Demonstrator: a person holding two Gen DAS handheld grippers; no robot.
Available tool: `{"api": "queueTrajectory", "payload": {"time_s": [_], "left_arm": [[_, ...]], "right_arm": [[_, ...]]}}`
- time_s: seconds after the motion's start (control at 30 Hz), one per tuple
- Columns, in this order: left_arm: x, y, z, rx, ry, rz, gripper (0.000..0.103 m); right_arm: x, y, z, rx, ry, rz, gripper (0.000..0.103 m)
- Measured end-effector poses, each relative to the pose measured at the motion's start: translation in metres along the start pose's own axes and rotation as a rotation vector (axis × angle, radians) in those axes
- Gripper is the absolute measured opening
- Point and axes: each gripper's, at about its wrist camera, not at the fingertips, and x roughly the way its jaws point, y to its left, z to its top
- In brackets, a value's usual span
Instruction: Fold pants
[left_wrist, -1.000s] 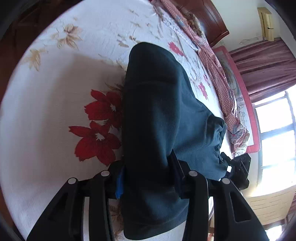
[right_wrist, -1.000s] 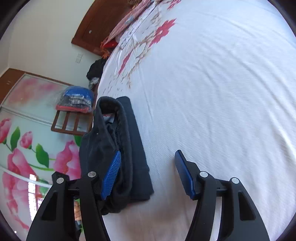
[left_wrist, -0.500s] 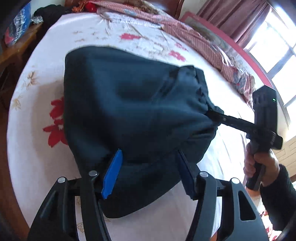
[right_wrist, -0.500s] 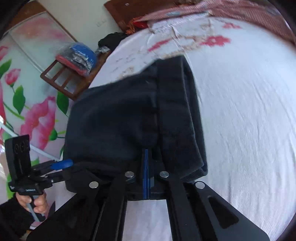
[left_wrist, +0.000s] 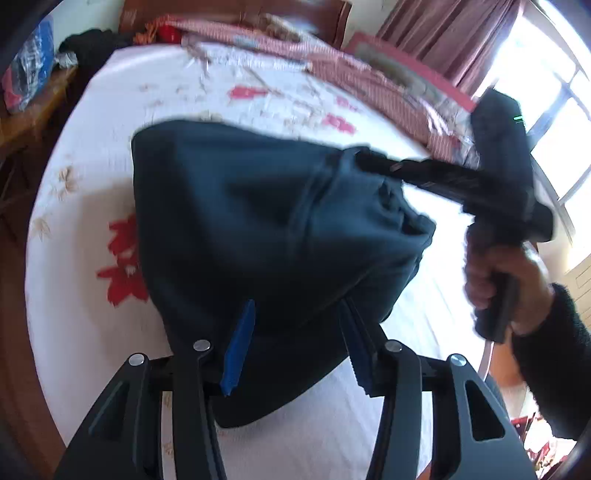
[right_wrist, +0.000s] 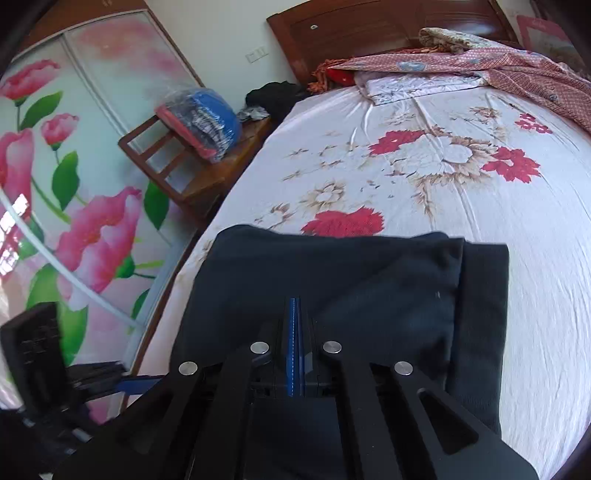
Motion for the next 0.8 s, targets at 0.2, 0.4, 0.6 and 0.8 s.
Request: {"api": "queueTrajectory", "payload": {"time_s": [0.2, 0.4, 0.6, 0.8], "left_arm": [[0.046, -0.028, 0.018, 0.069, 0.068, -0.054, 0.082], [0.06, -0.048, -0.012, 0.257, 0.154, 0.01, 0.08], [0.034, -0.039, -0.027, 0.211, 0.165, 0.008, 0.081], [-0.012, -0.019, -0.051, 0.086, 0.131, 0.09, 0.081]], "right_arm": [[0.032, -0.053, 0.009, 0.076, 0.075, -0.173, 0.0], [-0.025, -0.084, -0.003, 0.273, -0.033, -0.091, 0.001], [-0.049, -0.027, -0.064, 0.084, 0.134, -0.021, 0.062], [-0.116, -0.066, -0.099, 0.323, 0.031, -0.139, 0.055]]}}
